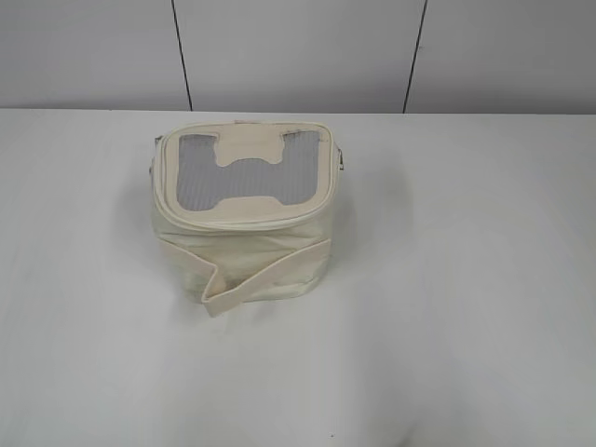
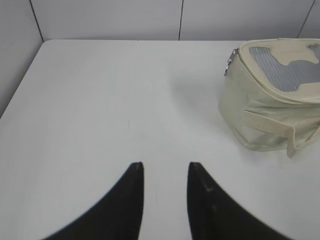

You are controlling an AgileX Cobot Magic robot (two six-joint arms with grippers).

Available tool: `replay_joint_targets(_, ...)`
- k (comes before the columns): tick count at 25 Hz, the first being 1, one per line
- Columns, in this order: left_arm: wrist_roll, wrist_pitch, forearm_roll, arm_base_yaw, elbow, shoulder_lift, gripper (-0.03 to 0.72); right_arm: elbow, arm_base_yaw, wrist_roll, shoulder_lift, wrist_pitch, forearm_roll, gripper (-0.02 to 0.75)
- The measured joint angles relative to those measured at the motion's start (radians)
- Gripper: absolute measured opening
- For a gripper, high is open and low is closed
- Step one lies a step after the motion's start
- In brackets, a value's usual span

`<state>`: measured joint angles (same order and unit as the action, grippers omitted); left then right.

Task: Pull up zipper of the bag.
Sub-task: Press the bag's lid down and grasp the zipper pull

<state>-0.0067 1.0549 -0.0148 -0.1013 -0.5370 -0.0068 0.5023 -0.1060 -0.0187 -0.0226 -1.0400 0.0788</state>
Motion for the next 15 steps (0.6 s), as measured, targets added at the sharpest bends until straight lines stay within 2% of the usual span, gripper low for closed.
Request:
replay_joint_targets(2, 0.0, 0.0, 0.0, 0.0, 0.0, 0.0, 0.241, 0.013, 0.0, -0.091, -0.085, 0.035, 0.096, 0.496)
replay_joint_targets(4, 0.0, 0.0, 0.0, 0.0, 0.0, 0.0, 0.241, 0.026, 0.0, -0.242, -0.199, 0.108, 0.24, 0.491)
replay_joint_targets(8, 0.0, 0.0, 0.0, 0.0, 0.0, 0.0, 0.241, 0.075, 0.0, -0.642, -0.526, 0.266, 0.599, 0.486)
replay_joint_targets(12, 0.0, 0.0, 0.0, -0.001, 0.0, 0.0, 0.241, 0.206, -0.007, -1.065, -0.955, 0.299, 0.92, 0.486)
replay_joint_targets(15, 0.0, 0.0, 0.0, -0.002, 0.0, 0.0, 0.241, 0.39, -0.057, -1.223, -1.261, 0.302, 1.028, 0.484)
